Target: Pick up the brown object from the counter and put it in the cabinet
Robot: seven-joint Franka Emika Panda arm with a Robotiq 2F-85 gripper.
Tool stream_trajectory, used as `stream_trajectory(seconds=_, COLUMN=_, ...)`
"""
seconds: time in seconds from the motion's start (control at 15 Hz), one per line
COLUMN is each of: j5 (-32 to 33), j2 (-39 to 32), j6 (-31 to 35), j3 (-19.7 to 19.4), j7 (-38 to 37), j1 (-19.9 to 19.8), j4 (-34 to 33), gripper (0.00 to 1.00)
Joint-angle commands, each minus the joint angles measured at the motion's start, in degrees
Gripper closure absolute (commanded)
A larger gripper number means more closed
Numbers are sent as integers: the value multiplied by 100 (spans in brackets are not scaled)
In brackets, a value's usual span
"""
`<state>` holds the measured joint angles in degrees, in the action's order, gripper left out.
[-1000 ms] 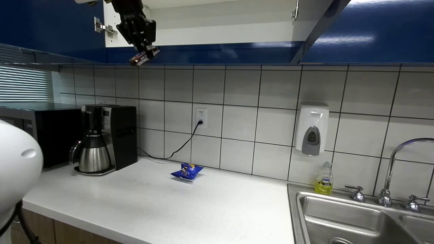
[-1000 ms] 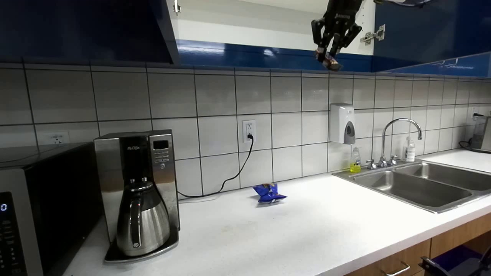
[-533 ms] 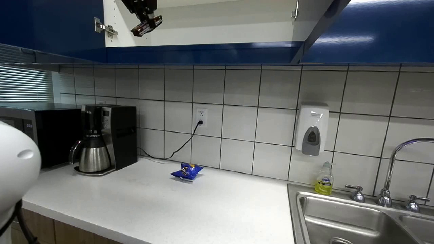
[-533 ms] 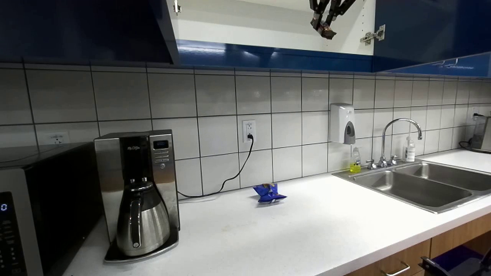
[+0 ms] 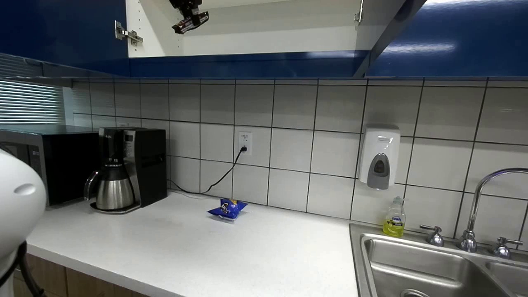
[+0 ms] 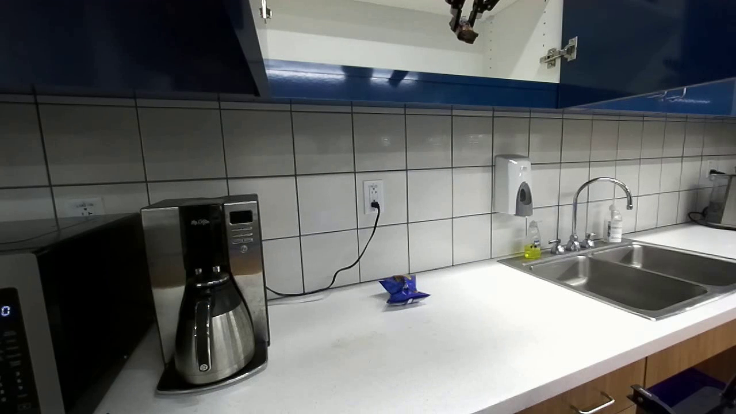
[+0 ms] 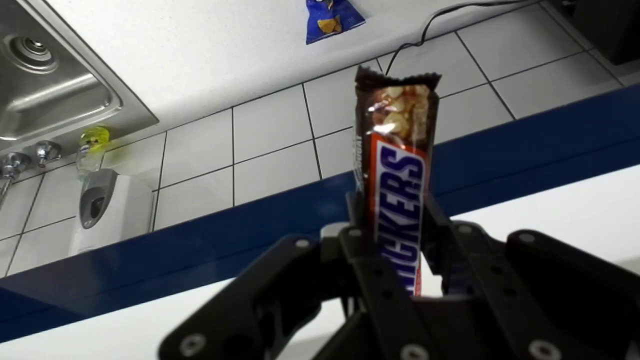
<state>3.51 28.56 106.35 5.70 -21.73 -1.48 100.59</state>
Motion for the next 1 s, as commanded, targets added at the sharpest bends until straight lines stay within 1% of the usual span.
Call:
stream_trajectory(seconds=0.0, j5=180, j2=-869, j6=-332, j3=269, j7=-459, j1=-188, j4=-1063, gripper=93)
stream_trajectory(seconds=0.27, j5=446, j2=-1573, j6=-450, j3=338, j7=-772, j1=-110, j4=-1763, gripper=93)
stream_trajectory(seconds=0.47, j5=670, j2=-2010, j6=-557, j3=321, j7=-893, j1=-19, j4=-2225, gripper=93)
stream_trajectory(seconds=0.6, j5=777, j2=-2256, j6=-611, j3=280, j7=-872, j1=57, j4=-2501, gripper=93)
stream_trajectory(seconds=0.93, j5=890, j2=-2747, j6=-654, j3=194, j7=-522, j1=258, j4=-3087, gripper=93)
